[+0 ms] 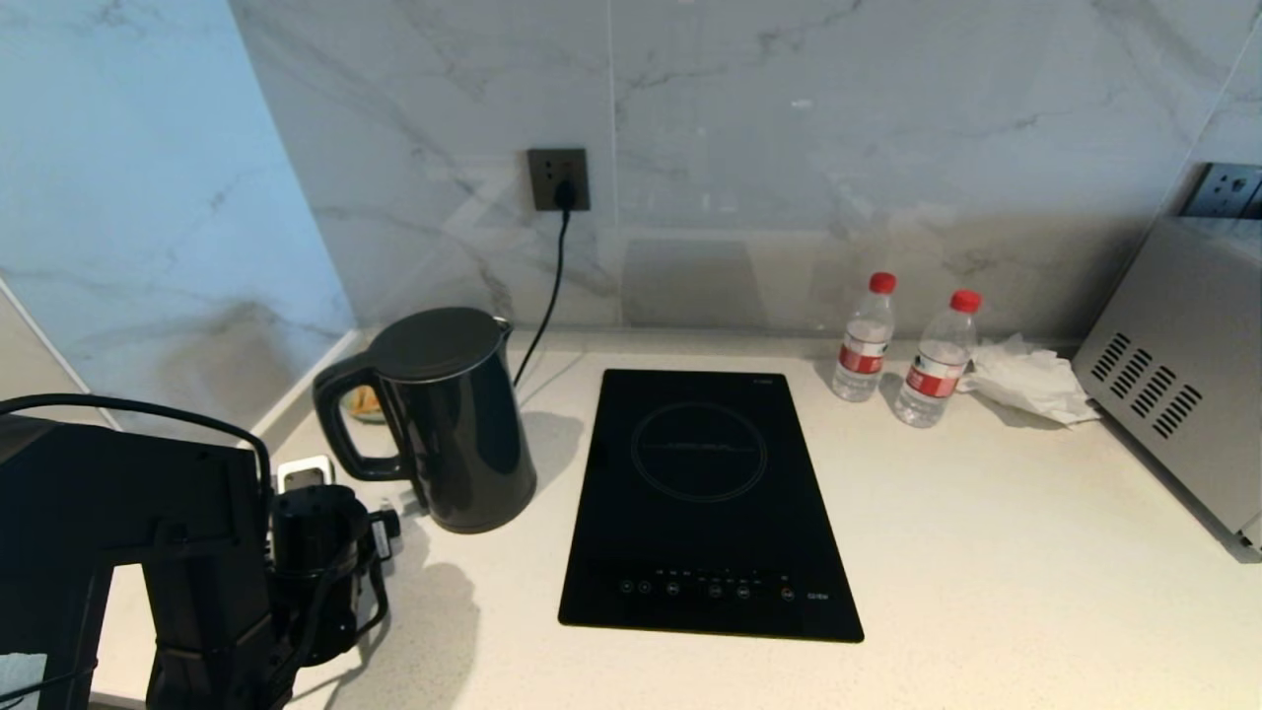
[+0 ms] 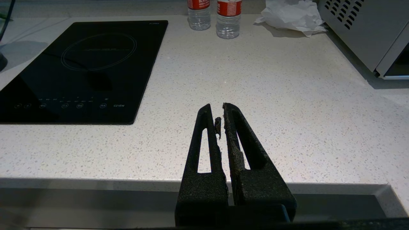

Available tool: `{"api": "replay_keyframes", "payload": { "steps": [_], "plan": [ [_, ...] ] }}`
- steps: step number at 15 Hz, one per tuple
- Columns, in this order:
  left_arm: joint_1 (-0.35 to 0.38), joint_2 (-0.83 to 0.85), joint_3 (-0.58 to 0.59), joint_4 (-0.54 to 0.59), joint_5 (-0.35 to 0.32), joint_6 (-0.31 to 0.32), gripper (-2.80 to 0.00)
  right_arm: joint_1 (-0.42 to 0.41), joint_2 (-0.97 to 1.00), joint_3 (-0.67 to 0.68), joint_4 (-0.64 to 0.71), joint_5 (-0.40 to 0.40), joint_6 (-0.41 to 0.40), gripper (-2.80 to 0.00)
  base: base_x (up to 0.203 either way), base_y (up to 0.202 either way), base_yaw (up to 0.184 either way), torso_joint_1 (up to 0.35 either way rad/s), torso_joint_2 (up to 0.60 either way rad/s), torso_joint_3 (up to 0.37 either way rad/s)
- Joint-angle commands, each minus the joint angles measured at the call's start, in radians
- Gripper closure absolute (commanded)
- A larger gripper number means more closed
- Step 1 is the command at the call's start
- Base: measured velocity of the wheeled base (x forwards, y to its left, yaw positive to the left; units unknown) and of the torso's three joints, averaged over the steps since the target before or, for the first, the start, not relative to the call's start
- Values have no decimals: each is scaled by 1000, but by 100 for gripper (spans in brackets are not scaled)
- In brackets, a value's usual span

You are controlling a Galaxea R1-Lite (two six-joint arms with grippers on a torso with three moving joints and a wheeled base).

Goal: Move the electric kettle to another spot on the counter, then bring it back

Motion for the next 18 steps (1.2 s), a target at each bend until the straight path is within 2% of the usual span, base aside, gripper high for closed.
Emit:
{"api": "replay_keyframes", "payload": {
  "steps": [1, 4, 13, 18],
  "plan": [
    [-6, -9, 3, -9, 5, -2, -280, 0, 0, 0, 0, 0, 0, 0, 0, 0, 0, 0, 0, 0],
    [-8, -9, -4, -9, 29, -8, -280, 0, 0, 0, 0, 0, 0, 0, 0, 0, 0, 0, 0, 0],
    [-45, -28, 12, -9, 36, -27, -280, 0, 0, 0, 0, 0, 0, 0, 0, 0, 0, 0, 0, 0],
    [-92, -6, -1, -9, 89, -27, -280, 0, 0, 1, 0, 0, 0, 0, 0, 0, 0, 0, 0, 0]
  ]
}}
